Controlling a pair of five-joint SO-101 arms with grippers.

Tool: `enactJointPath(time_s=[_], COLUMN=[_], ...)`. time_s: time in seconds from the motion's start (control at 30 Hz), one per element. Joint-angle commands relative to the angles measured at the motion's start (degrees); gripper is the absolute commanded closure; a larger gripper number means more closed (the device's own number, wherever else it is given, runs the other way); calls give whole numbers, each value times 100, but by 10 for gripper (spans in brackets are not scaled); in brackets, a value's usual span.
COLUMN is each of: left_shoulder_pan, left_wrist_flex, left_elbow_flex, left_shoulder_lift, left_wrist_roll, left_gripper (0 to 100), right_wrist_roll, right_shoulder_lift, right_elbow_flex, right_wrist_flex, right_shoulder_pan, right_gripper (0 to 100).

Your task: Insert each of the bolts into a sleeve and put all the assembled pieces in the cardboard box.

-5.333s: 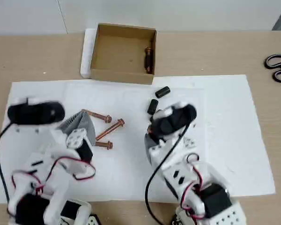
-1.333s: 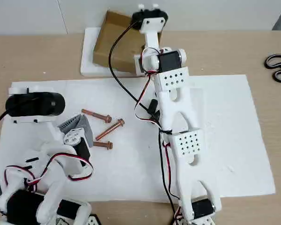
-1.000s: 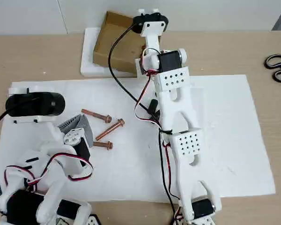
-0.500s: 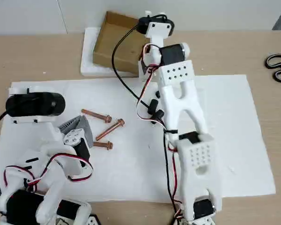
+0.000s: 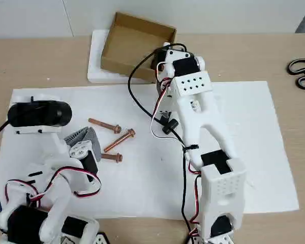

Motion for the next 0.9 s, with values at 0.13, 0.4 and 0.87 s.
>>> enactJointPath(time_s=[0.13,0.4,0.87], left_shoulder_pan=[-9,-35,-44], left_wrist_flex=[9,9,9], left_elbow_flex=[-13,-13,-13], left_shoulder_lift=[-53,-53,-53], left_wrist_roll=[44,44,44], left_gripper=[994,994,994], right_wrist_roll=[-53,-62,132], right_shoulder_lift=[259,356,927], right_elbow_flex=[-44,-44,-44], right_wrist_flex=[-295,-488,-1156], right_shoulder_pan=[-224,-338,-321], right_gripper=[834,834,834])
